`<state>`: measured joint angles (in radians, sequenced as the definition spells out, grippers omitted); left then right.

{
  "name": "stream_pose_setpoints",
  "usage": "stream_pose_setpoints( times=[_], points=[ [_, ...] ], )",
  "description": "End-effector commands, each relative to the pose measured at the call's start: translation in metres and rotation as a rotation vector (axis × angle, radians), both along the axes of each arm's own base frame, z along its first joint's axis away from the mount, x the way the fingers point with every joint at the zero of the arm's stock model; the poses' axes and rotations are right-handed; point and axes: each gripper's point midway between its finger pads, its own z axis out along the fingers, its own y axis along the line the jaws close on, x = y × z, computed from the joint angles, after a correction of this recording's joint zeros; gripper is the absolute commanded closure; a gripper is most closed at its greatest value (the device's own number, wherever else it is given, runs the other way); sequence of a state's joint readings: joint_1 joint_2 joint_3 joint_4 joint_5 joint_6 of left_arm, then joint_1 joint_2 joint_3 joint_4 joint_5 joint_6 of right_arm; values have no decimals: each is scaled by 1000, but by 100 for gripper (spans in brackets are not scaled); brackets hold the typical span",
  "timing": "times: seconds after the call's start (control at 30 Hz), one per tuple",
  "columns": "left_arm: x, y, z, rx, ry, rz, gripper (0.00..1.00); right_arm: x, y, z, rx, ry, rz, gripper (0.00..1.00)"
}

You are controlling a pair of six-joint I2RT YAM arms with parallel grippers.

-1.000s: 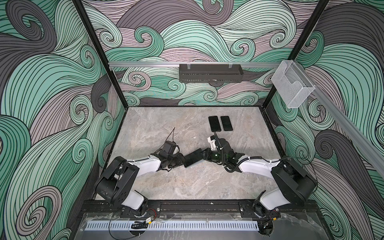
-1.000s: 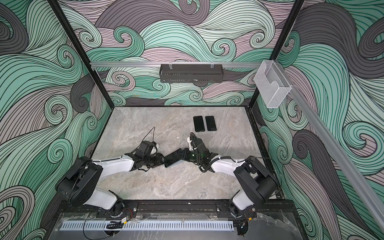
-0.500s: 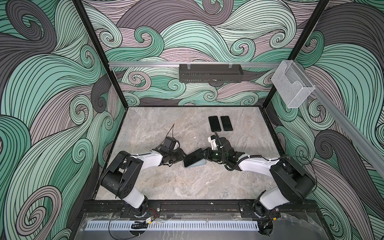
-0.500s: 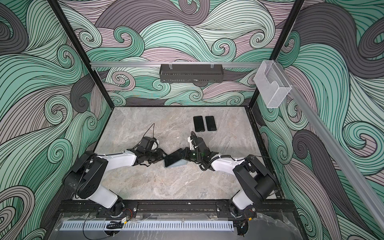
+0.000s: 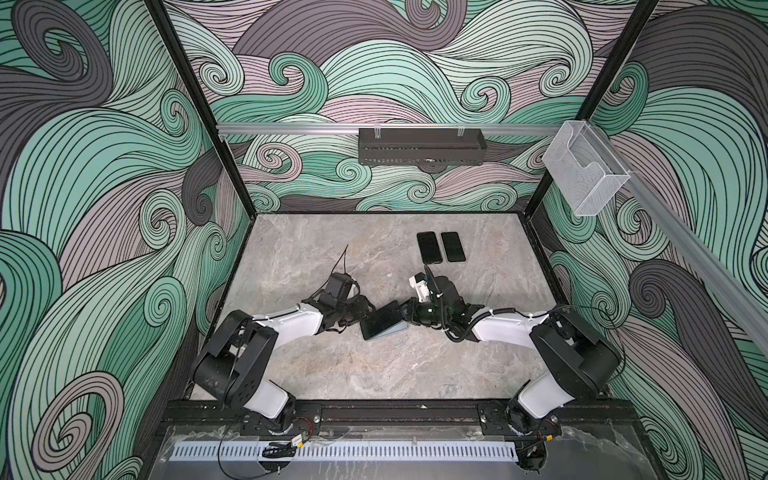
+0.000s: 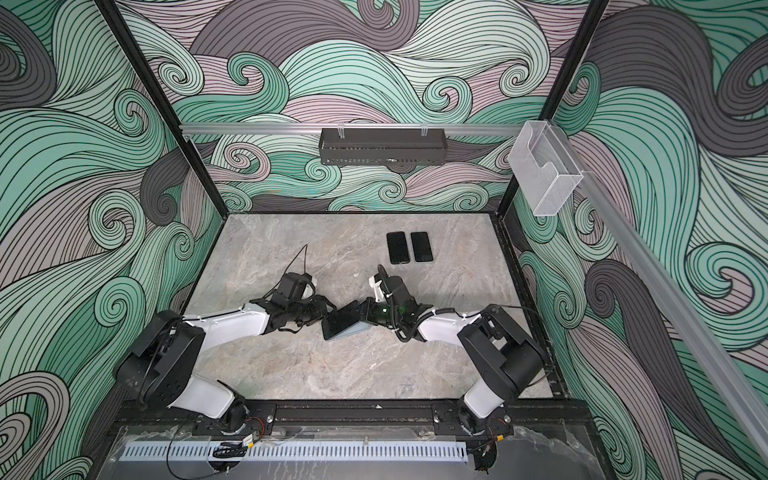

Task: Put the phone into the phone case
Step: 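Lower the phone flat into the case with the right gripper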

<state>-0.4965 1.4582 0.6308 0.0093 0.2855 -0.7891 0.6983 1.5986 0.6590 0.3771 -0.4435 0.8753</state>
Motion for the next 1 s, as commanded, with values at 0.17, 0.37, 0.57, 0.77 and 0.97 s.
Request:
stream_pose_setpoints(
  times=[0.17, 0.37, 0.57, 0.77, 0.97],
  points=[
    [-39, 38, -2, 130, 71, 61, 46, -31, -25, -62, -191, 151, 6, 100],
    [-60, 35, -15, 76, 106, 26, 49, -35, -28, -74, -220, 175, 11, 99],
    [-63, 28, -21, 46, 93, -9, 51, -39, -31, -80, -254, 194, 28, 94],
    [-56, 17, -19, 13, 58, -55, 59, -45, -44, -85, -364, 197, 76, 86],
    [-55, 14, -22, 9, 57, -67, 61, -50, -53, -86, -437, 200, 115, 80]
  ],
)
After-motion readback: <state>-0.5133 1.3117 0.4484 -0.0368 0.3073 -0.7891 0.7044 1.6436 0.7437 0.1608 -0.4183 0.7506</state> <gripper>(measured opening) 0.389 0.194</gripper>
